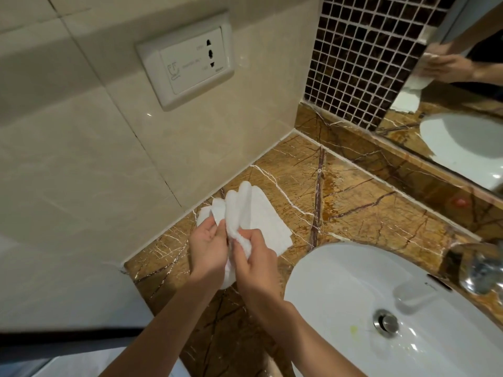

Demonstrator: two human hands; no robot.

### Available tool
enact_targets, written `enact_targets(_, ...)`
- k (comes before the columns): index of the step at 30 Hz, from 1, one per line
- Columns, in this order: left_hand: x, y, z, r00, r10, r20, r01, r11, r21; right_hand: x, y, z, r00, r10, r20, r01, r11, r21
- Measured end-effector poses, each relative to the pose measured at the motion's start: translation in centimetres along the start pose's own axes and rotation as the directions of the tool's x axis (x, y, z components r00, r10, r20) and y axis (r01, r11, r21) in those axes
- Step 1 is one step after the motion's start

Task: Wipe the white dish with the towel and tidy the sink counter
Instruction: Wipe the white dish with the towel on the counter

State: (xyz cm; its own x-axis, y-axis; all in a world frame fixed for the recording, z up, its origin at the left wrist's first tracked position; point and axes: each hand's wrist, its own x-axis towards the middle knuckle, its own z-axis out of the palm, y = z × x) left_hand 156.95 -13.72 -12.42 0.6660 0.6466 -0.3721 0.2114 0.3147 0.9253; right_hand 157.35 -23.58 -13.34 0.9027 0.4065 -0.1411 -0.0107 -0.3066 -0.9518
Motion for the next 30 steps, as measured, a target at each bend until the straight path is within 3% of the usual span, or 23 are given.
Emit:
enact_targets(6,-0.2,0.1,-0.9,0.981,0.084,0.176,-0.116,0.977,0.181,1.5,-0.6,-1.0,0.997,-0.082,-0.013,0.082,0.996,-0.032)
enact_targets(12,-0.3,-0.6,-2.0,0.948,0.158,0.278,-0.223,0.95,0.218,3.4,-1.1,-1.6,0.989,-0.148,-0.016,0.146,0.983,-0.11)
enact_targets(15,0.3,-0.5,-2.2,0.954,0.121,0.274,-0.174,0.969,0.178,3.0,-0.8,-1.7,0.979,-0.195,0.052,0.201,0.971,-0.128)
enact_targets(21,1.4,1.0,-2.0,0.973,-0.073,0.219,0.091,0.993,-0.073,1.1,0.4,-1.3,0.924,-0.322,0.205,0.366,0.899,-0.241)
enact_targets(24,1.4,0.8,-1.9,0.976,-0.074,0.203,0.092,0.993,-0.08,1.5,0.1,-1.2,0.909,-0.355,0.219,0.404,0.879,-0.252)
enact_targets(30,0.8,-0.1,-2.0,0.977,-0.043,0.209,0.05,0.998,-0.03,2.9,-0.6,-0.9,0.948,-0.296,0.118,0.314,0.932,-0.181)
